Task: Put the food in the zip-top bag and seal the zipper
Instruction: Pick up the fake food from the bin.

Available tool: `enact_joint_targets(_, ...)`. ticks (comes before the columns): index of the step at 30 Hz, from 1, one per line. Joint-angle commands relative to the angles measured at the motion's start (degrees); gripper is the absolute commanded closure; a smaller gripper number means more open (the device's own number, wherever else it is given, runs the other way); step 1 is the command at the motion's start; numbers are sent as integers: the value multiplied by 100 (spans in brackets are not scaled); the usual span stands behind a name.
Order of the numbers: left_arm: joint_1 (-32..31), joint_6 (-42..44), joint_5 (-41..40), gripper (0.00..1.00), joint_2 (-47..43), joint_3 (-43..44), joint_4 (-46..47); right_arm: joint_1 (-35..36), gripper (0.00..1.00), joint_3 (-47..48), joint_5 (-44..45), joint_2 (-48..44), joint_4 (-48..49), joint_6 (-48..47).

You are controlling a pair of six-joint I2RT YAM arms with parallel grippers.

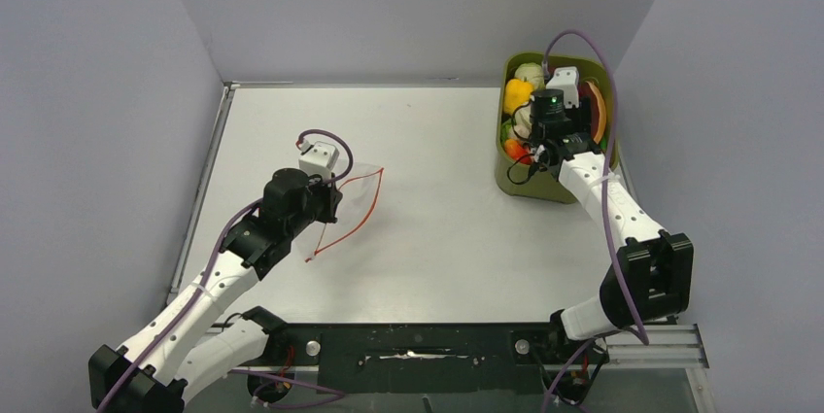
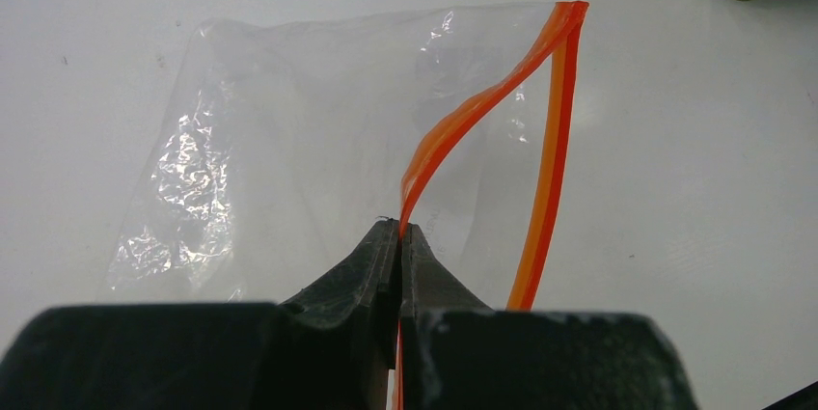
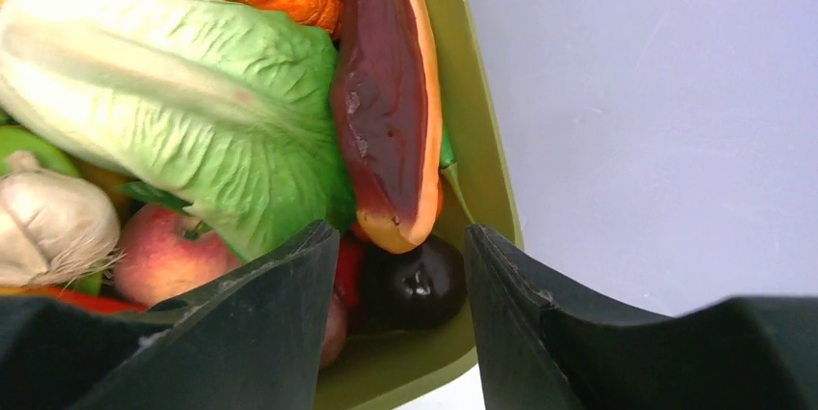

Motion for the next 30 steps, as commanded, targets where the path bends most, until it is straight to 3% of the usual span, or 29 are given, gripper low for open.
enact_joint_targets(1,-24,49,95,100,-124,53,186,-75,49,-94,450,259,563,-385)
enact_joint_targets(6,-26,47,90,100,-142,39,187,-153,49,-237,309,480,775,-422)
enact_joint_targets(18,-27,48,75,100,-144,33,191,-282,52,-450,1065,1112,1259,-799)
enact_joint_targets(30,-24,57,107,100,-127,36,202,-273,60,-843,1419,701,2145,-1176)
